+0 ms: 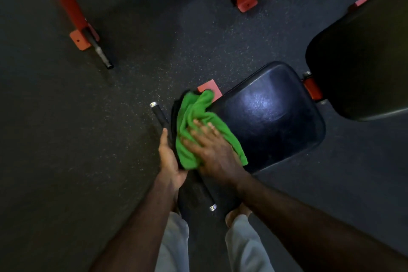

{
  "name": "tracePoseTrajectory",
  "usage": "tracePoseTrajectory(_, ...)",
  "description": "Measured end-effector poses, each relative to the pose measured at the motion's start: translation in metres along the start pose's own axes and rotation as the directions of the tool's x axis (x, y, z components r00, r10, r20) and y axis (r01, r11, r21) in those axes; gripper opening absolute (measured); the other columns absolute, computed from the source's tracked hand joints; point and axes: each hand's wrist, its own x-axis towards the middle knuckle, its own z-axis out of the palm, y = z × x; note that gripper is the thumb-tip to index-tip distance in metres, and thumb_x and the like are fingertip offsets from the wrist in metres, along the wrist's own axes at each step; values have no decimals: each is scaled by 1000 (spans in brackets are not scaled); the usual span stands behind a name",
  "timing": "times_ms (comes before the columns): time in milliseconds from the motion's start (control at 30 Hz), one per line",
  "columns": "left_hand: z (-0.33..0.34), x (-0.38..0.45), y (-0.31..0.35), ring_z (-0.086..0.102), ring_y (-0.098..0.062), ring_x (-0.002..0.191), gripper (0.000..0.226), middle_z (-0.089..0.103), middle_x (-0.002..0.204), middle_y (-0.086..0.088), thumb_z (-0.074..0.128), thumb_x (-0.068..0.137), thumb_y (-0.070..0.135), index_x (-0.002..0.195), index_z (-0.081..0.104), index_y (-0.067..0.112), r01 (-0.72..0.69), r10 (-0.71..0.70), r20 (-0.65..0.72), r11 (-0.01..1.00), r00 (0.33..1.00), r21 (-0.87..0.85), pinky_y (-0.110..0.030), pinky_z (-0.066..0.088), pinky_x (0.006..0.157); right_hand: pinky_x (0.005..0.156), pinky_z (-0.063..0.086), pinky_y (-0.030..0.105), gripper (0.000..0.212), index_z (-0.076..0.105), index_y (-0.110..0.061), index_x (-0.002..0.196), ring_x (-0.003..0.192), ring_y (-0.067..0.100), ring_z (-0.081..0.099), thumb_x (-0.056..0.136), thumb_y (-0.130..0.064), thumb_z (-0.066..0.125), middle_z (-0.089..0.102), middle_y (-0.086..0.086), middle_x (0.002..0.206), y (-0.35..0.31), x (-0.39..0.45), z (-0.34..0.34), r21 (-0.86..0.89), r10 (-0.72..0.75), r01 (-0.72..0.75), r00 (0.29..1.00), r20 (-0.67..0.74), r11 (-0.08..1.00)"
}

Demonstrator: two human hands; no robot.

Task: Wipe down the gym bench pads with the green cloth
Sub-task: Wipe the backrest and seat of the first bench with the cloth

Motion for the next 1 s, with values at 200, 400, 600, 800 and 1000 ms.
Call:
tracePoseTrajectory(200,7,-3,1,60,-32,132,70,65,140,-13,36,100,65,144,60,16,-35,35,4,998,999,42,-49,43,115,128,9,43,73,48,-25,153,159,26,17,83,-30,69,34,5,167,2,-35,-3,93,173,-167,983,-60,982)
tracePoseTrajectory(400,14,-7,4,64,-36,123,67,67,131,-23,48,99,59,134,65,5,23,-29,99,998,995,58,-49,46,112,123,29,50,57,74,-19,119,151,28,39,81,-60,68,54,5,152,-7,-90,-18,213,185,-163,979,-89,963)
tracePoseTrajectory(600,16,-6,-16,72,-32,106,48,75,116,-20,40,105,37,134,64,6,72,-73,27,997,997,41,-42,52,101,120,31,63,62,51,-22,150,152,38,32,96,-52,61,40,12,161,-34,-74,-1,72,395,-389,911,-121,919)
tracePoseTrajectory(800,27,-1,-15,76,-22,92,50,80,98,-9,42,106,31,87,85,13,-46,44,32,997,999,65,-29,62,75,128,10,52,81,34,-30,162,161,28,7,94,-66,58,15,8,173,4,-55,-7,134,609,-594,771,-185,793)
tracePoseTrajectory(1000,49,-2,-1,70,-26,96,30,73,105,-12,57,95,36,97,77,15,-120,115,47,986,992,117,-38,56,92,127,14,52,97,20,-31,166,161,25,6,85,-58,67,7,3,175,1,-101,15,-115,235,-240,970,-62,964)
